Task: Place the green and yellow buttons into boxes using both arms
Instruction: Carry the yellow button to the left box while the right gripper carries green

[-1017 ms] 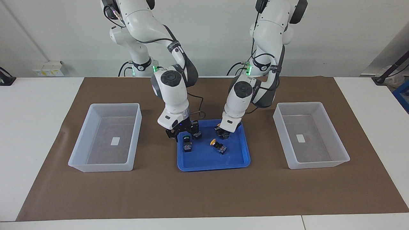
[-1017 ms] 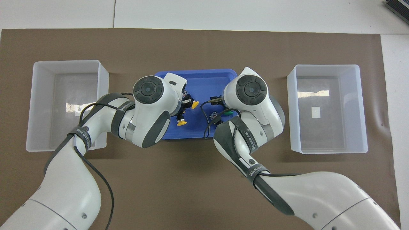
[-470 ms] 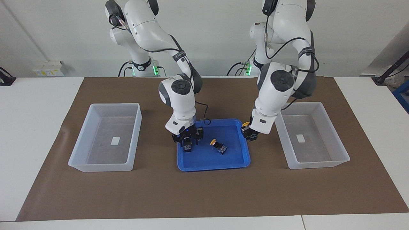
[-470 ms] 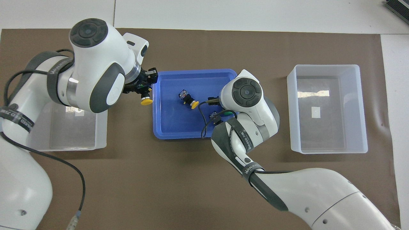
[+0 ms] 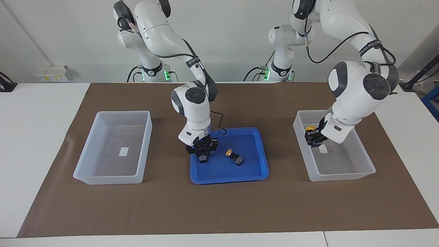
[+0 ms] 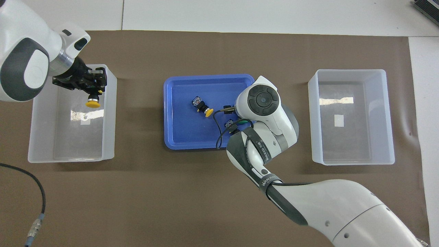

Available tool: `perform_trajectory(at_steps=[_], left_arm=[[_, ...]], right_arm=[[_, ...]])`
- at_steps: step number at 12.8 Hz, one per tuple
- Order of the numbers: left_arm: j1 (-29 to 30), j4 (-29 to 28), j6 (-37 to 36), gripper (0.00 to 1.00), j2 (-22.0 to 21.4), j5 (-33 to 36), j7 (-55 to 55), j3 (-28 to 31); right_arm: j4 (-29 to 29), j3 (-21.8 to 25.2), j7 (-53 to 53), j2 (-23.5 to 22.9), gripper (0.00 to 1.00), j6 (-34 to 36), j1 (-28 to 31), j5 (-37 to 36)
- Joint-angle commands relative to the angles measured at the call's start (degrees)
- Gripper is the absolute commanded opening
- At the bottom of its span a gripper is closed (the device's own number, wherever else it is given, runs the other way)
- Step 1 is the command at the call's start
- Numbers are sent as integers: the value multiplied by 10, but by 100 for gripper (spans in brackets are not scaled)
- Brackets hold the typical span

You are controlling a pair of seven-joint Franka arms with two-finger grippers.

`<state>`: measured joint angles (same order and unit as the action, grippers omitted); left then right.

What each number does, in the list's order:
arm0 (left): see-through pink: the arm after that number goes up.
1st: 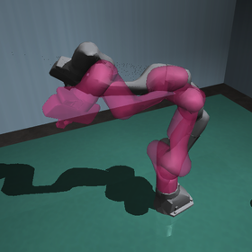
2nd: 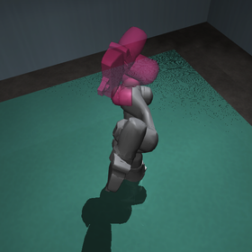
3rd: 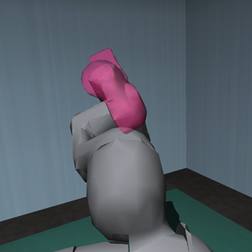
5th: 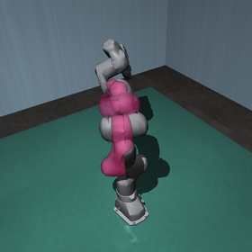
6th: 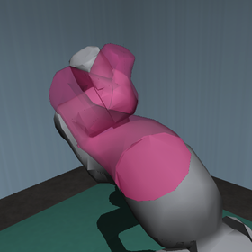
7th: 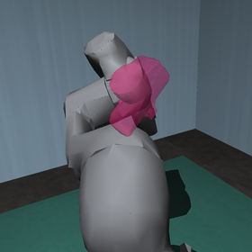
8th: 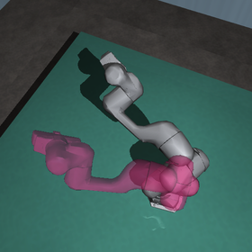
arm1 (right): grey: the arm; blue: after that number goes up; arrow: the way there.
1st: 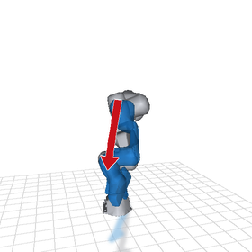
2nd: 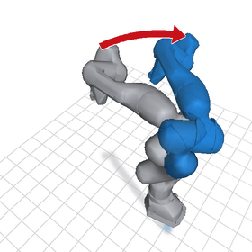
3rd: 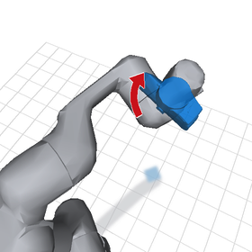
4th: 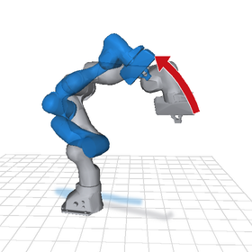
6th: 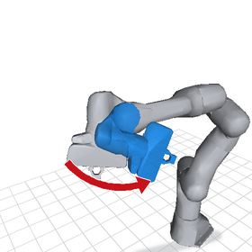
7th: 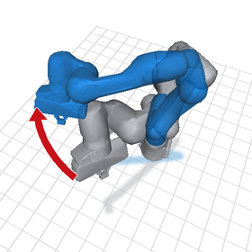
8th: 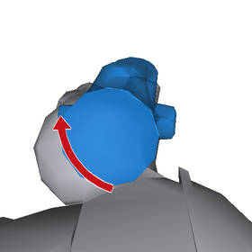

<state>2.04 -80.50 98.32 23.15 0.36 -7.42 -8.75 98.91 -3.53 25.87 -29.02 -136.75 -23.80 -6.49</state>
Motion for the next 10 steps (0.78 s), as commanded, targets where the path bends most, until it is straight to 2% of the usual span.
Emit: perform_trajectory(at_steps=[1,3,6,8,10], left_arm=[[36,3,-2,0,-8,-4,90,-1],[41,-25,21,0,-20,-4,105,0],[41,-145,132,0,-61,-2,106,0],[44,-195,183,0,-65,-1,107,1],[52,-221,216,0,-62,-1,108,5]], right_arm=[[2,0,30,1,0,3,-2,-19],[-2,-1,32,17,0,17,1,-19],[-2,0,30,62,0,45,20,-16],[2,-1,26,99,0,61,45,-12],[6,0,25,130,0,89,65,-9]])
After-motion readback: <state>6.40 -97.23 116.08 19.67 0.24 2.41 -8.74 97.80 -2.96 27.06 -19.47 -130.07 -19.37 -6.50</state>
